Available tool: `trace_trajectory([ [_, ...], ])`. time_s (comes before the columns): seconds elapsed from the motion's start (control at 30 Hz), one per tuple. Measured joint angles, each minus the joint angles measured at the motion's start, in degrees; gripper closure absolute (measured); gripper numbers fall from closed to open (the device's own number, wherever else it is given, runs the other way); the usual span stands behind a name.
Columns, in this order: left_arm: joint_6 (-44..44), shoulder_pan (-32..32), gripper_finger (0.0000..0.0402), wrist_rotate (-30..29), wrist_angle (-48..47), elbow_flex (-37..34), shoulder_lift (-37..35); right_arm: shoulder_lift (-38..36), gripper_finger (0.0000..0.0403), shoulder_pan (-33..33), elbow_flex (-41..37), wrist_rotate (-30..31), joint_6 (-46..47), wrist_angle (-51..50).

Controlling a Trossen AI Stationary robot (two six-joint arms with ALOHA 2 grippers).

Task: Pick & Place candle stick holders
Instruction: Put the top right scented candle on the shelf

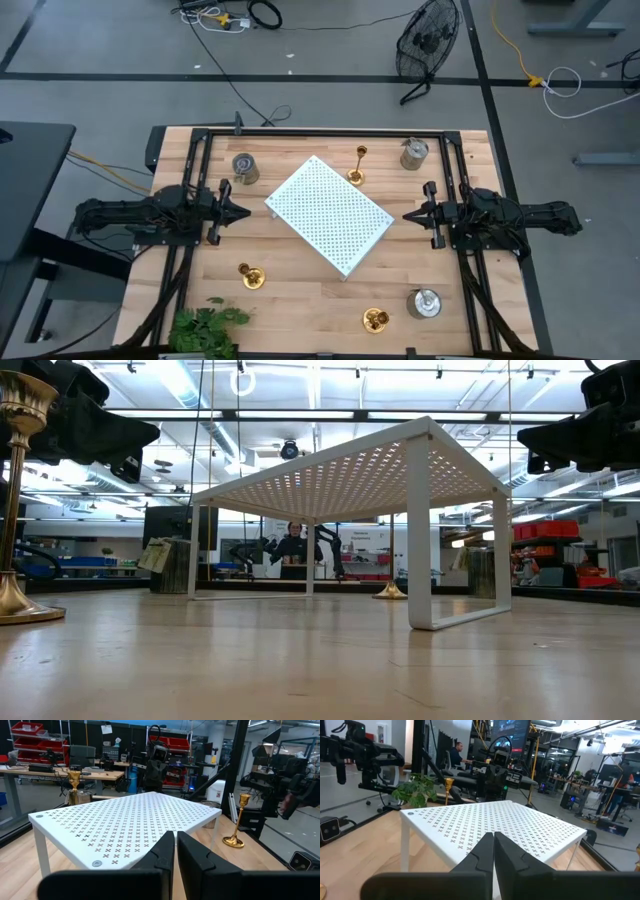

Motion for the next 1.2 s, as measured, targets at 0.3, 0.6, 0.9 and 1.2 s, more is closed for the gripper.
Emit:
trace_trajectory([
  [0.3, 0.0, 0.0, 0.0376, 0.0, 0.0, 0.0, 0.0, 0.0, 0.0385, 0.0, 0.0, 0.0, 0.0, 0.0],
  [0.6, 0.0, 0.0, 0.0376, 0.0, 0.0, 0.0, 0.0, 0.0, 0.0385, 0.0, 0.0, -0.2, 1.7, 0.1],
  [0.9, 0.0, 0.0, 0.0376, 0.0, 0.0, 0.0, 0.0, 0.0, 0.0385, 0.0, 0.0, -0.2, 4.4, 0.2],
  [1.2, 0.0, 0.0, 0.0376, 0.0, 0.0, 0.0, 0.0, 0.0, 0.0385, 0.0, 0.0, -0.1, 4.1, 0.3],
])
